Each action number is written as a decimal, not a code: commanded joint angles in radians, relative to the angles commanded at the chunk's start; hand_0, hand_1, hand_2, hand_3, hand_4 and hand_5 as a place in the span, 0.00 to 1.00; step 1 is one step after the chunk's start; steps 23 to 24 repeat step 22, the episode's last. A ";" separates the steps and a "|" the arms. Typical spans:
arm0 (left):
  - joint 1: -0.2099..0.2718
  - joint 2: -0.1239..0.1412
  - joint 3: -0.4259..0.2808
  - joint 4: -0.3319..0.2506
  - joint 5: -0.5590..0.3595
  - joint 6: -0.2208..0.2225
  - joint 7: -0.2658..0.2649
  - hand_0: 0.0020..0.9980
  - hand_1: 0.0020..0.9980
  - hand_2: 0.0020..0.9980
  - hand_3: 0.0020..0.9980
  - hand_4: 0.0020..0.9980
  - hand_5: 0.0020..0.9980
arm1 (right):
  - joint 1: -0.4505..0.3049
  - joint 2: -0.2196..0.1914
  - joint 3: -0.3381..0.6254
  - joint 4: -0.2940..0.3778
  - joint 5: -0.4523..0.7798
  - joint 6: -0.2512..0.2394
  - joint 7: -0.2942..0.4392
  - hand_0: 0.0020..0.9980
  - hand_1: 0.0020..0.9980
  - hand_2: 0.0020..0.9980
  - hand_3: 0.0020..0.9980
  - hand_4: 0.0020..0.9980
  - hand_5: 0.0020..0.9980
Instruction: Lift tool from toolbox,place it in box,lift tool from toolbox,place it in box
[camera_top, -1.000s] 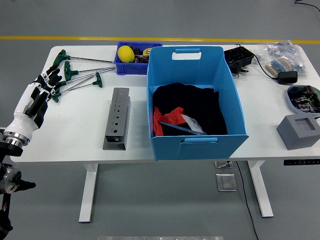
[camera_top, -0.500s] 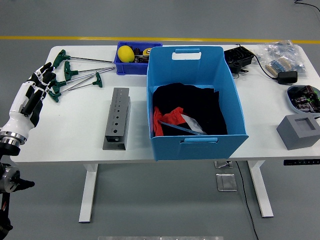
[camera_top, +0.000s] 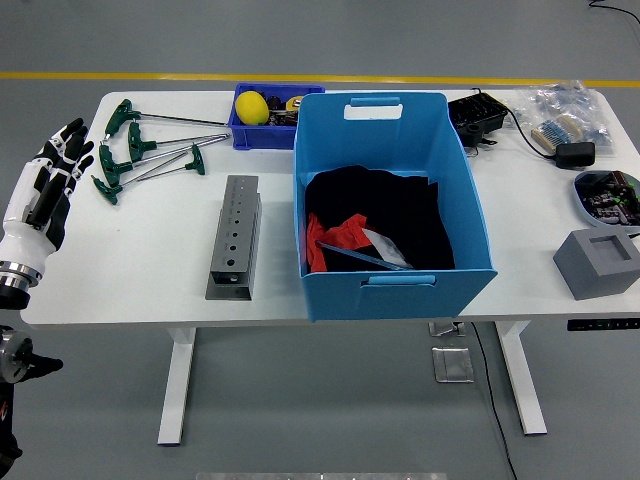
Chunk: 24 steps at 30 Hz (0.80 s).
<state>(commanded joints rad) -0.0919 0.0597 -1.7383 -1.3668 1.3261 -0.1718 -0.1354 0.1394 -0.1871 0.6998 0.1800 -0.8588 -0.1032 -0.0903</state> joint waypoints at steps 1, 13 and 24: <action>0.001 0.000 -0.002 0.000 0.001 0.000 0.000 0.94 0.96 1.00 0.94 0.97 0.81 | 0.000 0.000 0.001 0.000 0.000 0.000 0.000 0.66 0.64 0.71 0.57 0.84 0.66; -0.003 0.001 -0.005 0.001 0.017 -0.010 -0.002 0.94 0.96 1.00 0.94 0.97 0.81 | 0.001 0.001 0.005 0.000 -0.010 0.000 -0.002 0.66 0.64 0.71 0.57 0.84 0.66; 0.000 0.002 0.000 0.004 0.017 -0.011 -0.001 0.95 0.96 1.00 0.94 0.97 0.81 | -0.004 0.003 0.013 0.000 -0.021 0.000 -0.004 0.66 0.64 0.71 0.57 0.84 0.67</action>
